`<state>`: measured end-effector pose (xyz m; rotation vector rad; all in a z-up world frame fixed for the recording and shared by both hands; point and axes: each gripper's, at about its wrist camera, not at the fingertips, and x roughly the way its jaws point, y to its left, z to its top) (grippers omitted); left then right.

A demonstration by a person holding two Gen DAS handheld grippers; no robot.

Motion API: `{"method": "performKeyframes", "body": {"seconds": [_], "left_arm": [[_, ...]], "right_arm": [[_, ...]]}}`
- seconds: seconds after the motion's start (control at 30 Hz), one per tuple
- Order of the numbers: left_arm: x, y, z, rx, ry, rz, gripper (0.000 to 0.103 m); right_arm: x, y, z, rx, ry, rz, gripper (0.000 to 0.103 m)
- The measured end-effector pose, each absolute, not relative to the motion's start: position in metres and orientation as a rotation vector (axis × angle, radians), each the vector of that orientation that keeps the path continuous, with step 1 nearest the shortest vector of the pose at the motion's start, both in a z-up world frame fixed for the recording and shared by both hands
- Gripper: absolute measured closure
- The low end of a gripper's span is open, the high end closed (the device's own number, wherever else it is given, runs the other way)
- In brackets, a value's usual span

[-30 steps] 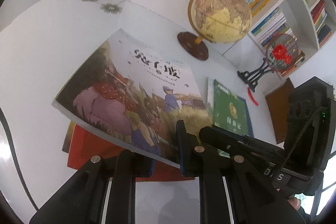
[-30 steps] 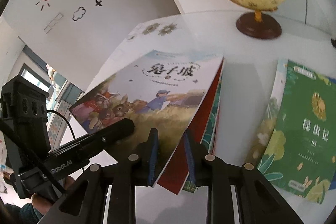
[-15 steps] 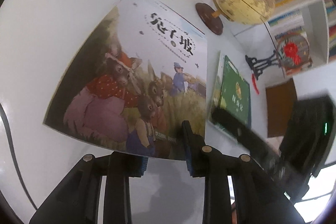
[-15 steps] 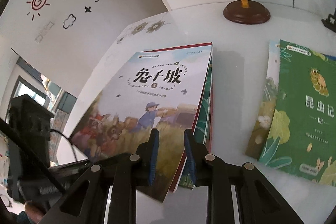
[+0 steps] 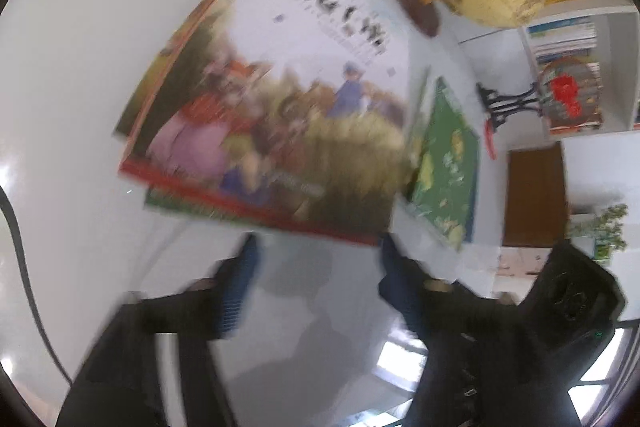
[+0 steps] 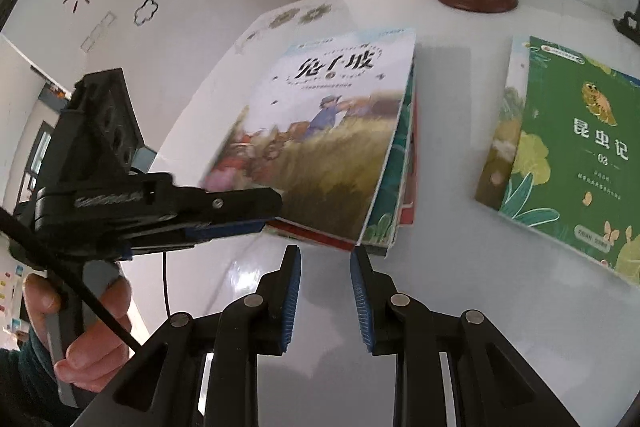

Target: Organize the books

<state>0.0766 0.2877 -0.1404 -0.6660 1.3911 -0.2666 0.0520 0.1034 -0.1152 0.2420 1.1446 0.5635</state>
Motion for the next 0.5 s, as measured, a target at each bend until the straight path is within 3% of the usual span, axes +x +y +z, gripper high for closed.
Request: {"method": "performKeyframes", "body": {"seconds": [0.5], "left_arm": [[0.047,0.254,-0.143,-0.527,1.431,-0.433,0.030]], "right_arm": [[0.040,0.110,-0.121,0.176,1.208,0.543,0.078]]}}
